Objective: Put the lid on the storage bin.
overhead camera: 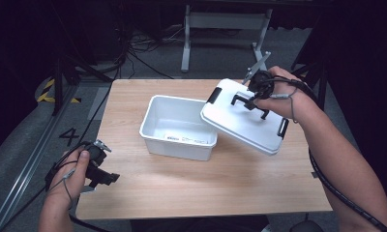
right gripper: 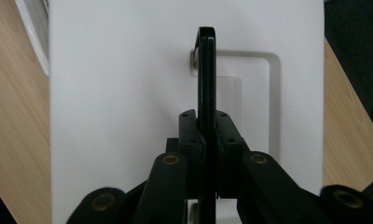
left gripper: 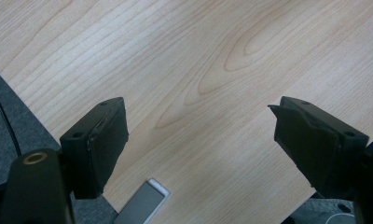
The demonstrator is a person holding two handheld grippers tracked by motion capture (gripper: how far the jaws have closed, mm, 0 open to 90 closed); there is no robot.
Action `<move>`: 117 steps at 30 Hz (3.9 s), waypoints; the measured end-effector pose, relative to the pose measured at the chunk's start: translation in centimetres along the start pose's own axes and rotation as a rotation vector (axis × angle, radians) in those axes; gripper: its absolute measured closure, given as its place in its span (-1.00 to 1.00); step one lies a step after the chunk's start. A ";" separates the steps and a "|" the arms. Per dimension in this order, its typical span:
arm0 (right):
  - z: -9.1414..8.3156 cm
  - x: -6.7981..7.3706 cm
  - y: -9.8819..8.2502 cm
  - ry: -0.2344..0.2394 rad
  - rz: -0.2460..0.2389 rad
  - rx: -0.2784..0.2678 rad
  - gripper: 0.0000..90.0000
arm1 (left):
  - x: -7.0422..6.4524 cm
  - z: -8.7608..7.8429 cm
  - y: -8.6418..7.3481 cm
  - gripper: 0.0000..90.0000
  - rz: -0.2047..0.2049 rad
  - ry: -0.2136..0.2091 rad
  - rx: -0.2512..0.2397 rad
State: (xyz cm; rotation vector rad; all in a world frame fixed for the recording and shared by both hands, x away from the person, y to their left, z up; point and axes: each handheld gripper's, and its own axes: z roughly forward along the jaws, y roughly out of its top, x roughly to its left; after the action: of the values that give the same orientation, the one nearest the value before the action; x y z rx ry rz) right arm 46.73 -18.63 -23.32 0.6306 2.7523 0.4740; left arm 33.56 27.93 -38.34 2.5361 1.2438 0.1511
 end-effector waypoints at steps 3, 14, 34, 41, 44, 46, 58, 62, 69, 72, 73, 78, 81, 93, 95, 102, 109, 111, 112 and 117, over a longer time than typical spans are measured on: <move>-0.1 0.5 1.0 0.006 -0.014 -0.013 0.89 | 0.0 -0.2 0.2 -0.60 0.018 0.007 -0.008; 0.4 2.5 4.7 0.030 -0.090 -0.044 0.89 | 0.2 -0.3 0.7 -0.59 0.025 -0.005 -0.015; 3.9 5.4 11.3 0.096 -0.215 -0.048 0.89 | 0.6 -0.5 1.5 -0.59 0.034 -0.010 -0.027; 5.5 6.2 13.2 0.114 -0.251 -0.041 0.89 | 0.9 -0.6 1.6 -0.59 0.044 -0.009 -0.036; 6.1 6.5 13.7 0.118 -0.260 -0.037 0.89 | 0.8 -0.6 1.6 -0.59 0.046 -0.012 -0.037; 6.7 6.7 14.1 0.130 -0.267 -0.040 0.89 | 0.8 -0.6 1.6 -0.59 0.053 -0.015 -0.036; 9.5 7.1 15.3 0.117 -0.319 -0.024 0.88 | 0.8 -0.9 1.3 -0.59 0.045 -0.018 -0.049; 10.2 6.7 15.4 0.111 -0.316 -0.017 0.88 | 0.8 -0.8 1.2 -0.59 0.046 -0.016 -0.050; 11.0 6.6 15.3 0.124 -0.312 -0.031 0.88 | 0.8 -0.8 1.1 -0.59 0.036 -0.022 -0.049; 10.9 7.0 15.2 0.120 -0.322 -0.029 0.88 | 0.8 -0.8 1.2 -0.59 0.049 -0.018 -0.050; 10.9 7.1 15.2 0.118 -0.325 -0.029 0.88 | 0.7 -0.8 1.2 -0.59 0.044 -0.022 -0.050; 10.8 7.2 15.2 0.125 -0.317 -0.025 0.81 | 0.7 -0.9 1.2 -0.59 0.048 -0.020 -0.054; 10.3 7.1 15.0 0.168 -0.255 -0.061 0.37 | 0.9 -1.0 1.1 -0.59 0.042 -0.021 -0.059; 6.9 7.5 14.3 0.174 -0.212 -0.193 0.04 | 0.9 -0.9 1.3 -0.59 0.053 -0.022 -0.054; 6.2 7.3 13.8 0.180 -0.195 -0.233 0.00 | 1.0 -0.8 1.5 -0.59 0.058 -0.023 -0.053; 4.1 6.1 11.0 0.167 -0.155 -0.280 -0.04 | 0.7 -0.7 1.7 -0.60 0.066 -0.020 -0.054; 2.7 4.6 8.6 0.150 -0.102 -0.301 -0.06 | 0.7 -1.0 1.8 -0.60 0.069 -0.027 -0.081; 2.4 4.3 7.8 0.147 -0.086 -0.305 -0.07 | 0.7 -1.0 2.0 -0.60 0.059 -0.020 -0.084; 2.2 4.1 7.3 0.142 -0.079 -0.306 -0.07 | 0.7 -1.0 2.0 -0.60 0.061 -0.018 -0.084; 1.3 3.2 4.9 0.117 -0.028 -0.308 -0.08 | 1.1 -0.8 2.2 -0.60 0.025 -0.015 -0.074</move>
State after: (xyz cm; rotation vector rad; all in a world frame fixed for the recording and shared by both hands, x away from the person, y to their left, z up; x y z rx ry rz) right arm 46.20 -12.71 -23.28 0.5012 2.7071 0.9316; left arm 35.71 27.75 -36.88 2.4857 1.1793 0.1804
